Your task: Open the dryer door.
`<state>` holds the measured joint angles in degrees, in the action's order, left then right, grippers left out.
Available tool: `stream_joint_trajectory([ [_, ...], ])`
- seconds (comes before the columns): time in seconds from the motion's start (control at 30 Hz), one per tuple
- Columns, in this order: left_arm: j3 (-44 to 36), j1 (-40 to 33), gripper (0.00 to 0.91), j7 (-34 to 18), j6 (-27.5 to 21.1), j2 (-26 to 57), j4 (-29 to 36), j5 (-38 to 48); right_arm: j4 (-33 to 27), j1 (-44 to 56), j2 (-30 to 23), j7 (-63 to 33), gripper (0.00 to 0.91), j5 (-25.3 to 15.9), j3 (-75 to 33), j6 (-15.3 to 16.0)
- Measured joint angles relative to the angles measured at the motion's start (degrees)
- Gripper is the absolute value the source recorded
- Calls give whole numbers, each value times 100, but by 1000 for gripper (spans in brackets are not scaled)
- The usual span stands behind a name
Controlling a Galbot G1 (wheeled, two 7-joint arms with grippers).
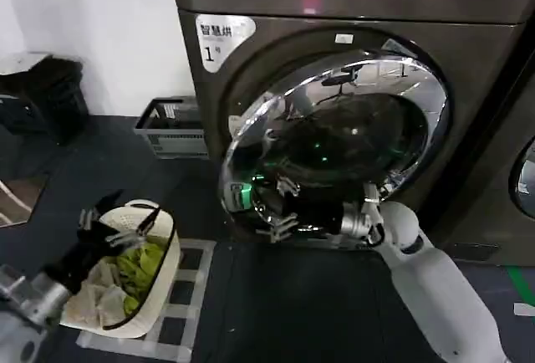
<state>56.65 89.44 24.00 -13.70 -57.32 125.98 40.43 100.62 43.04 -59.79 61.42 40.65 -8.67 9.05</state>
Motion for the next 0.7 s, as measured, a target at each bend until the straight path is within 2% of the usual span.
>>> stream_joint_trajectory([
  [0.43,-668,-891,907,-237,-83,1014,-351,901,211,399,342,809,907,354,-374,82],
  [0.7,-1397,-1614,907,46,37,1583,-683,1219,239,612,526,1224,907,510,-631,117],
])
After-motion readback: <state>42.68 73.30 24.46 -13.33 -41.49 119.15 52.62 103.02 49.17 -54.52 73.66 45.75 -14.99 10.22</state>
